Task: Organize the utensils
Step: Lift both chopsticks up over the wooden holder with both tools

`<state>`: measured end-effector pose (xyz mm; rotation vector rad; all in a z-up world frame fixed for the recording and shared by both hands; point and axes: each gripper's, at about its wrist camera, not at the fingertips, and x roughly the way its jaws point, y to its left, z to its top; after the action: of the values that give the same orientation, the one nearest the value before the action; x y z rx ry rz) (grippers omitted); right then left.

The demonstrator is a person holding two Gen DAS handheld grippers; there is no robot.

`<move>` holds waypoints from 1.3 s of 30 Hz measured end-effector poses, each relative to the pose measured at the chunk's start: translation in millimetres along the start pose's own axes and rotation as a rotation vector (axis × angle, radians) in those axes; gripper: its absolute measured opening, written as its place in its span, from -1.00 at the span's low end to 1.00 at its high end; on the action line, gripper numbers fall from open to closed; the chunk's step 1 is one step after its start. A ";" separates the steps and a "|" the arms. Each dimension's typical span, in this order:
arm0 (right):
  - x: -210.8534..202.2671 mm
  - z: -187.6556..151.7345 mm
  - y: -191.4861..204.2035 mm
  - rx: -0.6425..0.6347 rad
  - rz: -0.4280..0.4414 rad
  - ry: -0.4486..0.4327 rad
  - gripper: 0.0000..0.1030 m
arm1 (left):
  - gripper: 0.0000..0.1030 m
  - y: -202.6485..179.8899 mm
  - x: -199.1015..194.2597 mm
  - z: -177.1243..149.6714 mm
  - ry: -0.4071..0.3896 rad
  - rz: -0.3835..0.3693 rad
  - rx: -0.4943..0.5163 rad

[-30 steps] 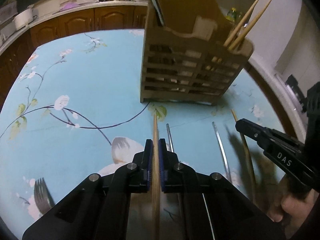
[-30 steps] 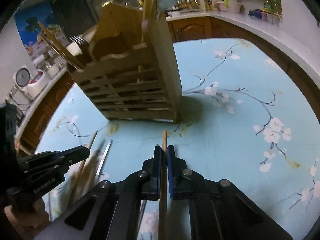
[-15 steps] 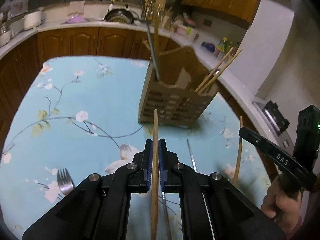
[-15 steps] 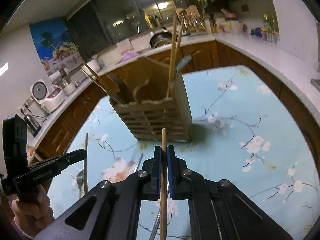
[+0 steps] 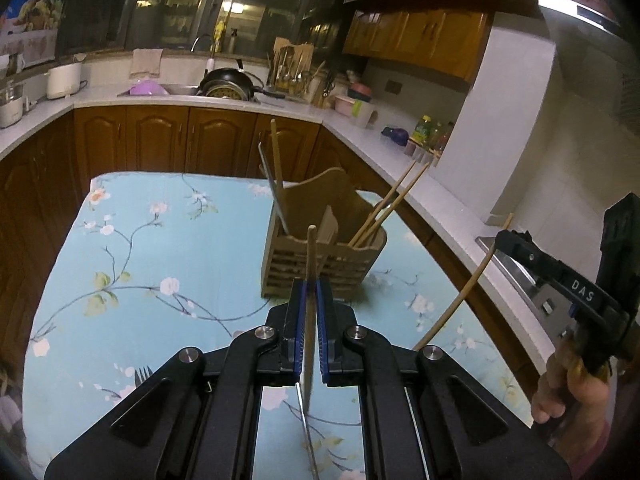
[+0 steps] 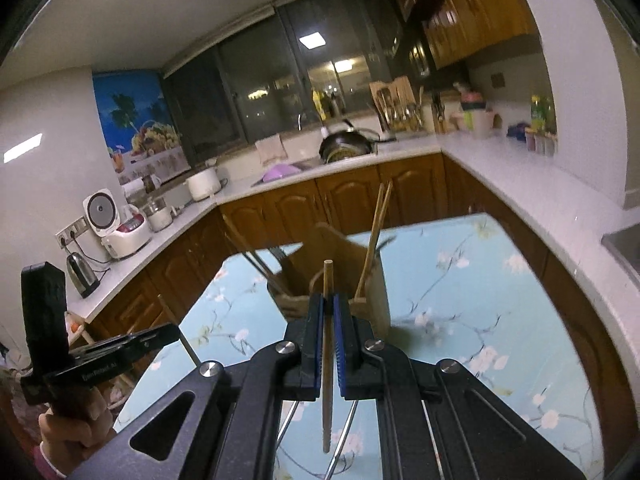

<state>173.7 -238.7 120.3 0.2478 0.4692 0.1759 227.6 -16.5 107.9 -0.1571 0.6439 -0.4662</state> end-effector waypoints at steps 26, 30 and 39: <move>1.8 68.4 -7.8 0.024 -0.018 -0.208 -0.90 | -0.92 -25.0 -12.8 84.1 -0.220 0.022 0.066; 10.1 86.8 -6.1 0.025 -0.029 -0.257 -0.90 | -0.92 -28.9 -6.3 109.5 -0.276 0.031 0.073; 49.2 101.6 -8.9 0.016 -0.068 -0.284 -0.90 | -0.92 -15.6 38.6 131.7 -0.295 0.075 0.027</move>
<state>265.3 -256.0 184.6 0.2674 0.1974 0.0682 329.3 -48.5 195.8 -0.1713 0.3525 -0.3702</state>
